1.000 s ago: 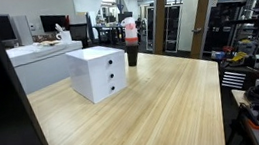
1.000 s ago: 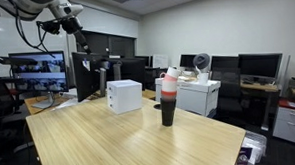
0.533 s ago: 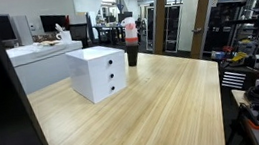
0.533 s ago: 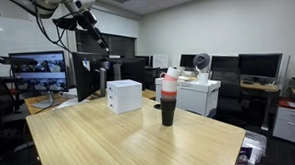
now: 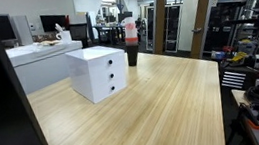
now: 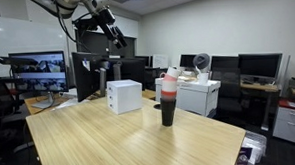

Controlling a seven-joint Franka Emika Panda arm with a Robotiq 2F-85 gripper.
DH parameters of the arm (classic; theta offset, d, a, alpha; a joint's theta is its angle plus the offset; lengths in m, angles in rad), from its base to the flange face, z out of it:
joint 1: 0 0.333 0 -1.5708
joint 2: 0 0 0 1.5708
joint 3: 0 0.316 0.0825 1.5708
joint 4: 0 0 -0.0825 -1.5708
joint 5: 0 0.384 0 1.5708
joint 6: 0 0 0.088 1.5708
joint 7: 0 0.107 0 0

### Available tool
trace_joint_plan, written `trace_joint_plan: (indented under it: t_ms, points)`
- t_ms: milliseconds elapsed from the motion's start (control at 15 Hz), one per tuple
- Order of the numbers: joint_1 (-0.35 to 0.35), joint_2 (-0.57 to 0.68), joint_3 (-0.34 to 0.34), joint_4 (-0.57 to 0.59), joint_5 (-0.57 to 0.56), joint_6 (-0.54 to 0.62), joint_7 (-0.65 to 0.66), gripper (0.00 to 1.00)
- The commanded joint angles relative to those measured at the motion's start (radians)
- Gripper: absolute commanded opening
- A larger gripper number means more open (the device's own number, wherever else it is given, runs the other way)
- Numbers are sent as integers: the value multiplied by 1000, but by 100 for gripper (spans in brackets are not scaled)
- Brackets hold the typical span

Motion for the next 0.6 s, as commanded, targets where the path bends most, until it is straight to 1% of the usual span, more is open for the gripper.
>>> trace_joint_plan:
  t_ms: [0,267,533]
  points:
    - [30,78,-60,100,22,-94,46,100]
    - [53,171,-127,217,74,-213,49,100]
    - [70,263,-191,330,111,-261,84,100]
